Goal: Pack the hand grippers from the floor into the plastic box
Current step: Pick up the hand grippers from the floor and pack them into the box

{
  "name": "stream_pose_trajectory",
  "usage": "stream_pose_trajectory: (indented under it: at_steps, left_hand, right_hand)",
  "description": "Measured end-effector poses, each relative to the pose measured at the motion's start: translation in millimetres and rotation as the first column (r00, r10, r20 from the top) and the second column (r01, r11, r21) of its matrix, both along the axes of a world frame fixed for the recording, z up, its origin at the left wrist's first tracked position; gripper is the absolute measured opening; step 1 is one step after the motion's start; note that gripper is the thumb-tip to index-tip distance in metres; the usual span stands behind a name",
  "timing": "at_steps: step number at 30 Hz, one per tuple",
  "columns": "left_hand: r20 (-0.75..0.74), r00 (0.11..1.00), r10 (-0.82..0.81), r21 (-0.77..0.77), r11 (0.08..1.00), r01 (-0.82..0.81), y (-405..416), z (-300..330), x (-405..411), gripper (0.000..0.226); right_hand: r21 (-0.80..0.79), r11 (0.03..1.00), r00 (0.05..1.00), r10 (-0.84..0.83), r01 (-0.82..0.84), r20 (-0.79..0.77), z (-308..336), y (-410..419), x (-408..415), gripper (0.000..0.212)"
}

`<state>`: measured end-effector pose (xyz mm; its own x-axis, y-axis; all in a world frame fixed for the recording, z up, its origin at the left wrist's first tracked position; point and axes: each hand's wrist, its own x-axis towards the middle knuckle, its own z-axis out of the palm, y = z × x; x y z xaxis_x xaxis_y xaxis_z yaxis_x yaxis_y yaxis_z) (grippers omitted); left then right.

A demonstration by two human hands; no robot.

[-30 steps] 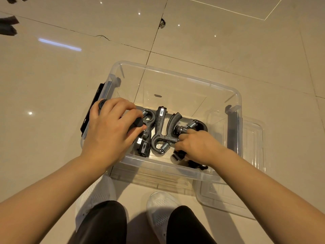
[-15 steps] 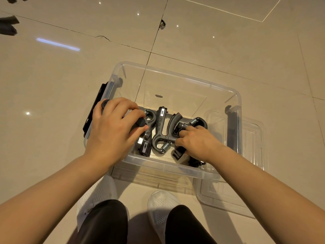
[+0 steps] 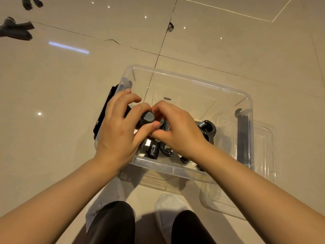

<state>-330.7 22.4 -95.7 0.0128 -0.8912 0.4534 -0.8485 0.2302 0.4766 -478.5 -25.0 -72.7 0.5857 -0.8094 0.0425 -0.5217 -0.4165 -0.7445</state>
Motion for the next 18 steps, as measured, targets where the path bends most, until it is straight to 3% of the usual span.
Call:
stream_pose_trajectory:
  at_steps: [3,5,7,10,13,18]
  left_hand:
    - [-0.072,0.997,0.018,0.019,1.0,-0.017,0,1,1,0.04]
    - [-0.108,0.994,0.035,0.022,0.999,-0.032,0,1,2,0.043]
    - [-0.095,0.994,0.046,0.011,0.999,-0.045,1,1,1,0.039]
    - [-0.111,0.987,0.116,0.024,0.993,-0.114,1,2,0,0.031]
    - [-0.129,0.983,0.129,0.042,0.991,-0.125,1,0,1,0.033]
    - [-0.138,0.983,0.119,0.071,0.991,-0.11,0,0,2,0.033]
  right_hand:
    - [0.024,0.999,0.998,-0.049,0.048,0.036,-5,0,0,0.025]
    - [0.078,0.978,0.975,-0.202,0.196,0.089,-9,-7,-7,0.027]
    - [0.197,0.911,0.917,-0.387,0.363,0.099,-12,-20,-22,0.032]
    - [0.406,0.798,0.852,-0.517,0.445,0.08,-21,-36,-46,0.039]
    - [0.495,0.768,0.873,-0.486,0.407,0.034,-34,-40,-50,0.04]
    - [0.506,0.794,0.927,-0.373,0.337,-0.033,-44,-46,-43,0.037]
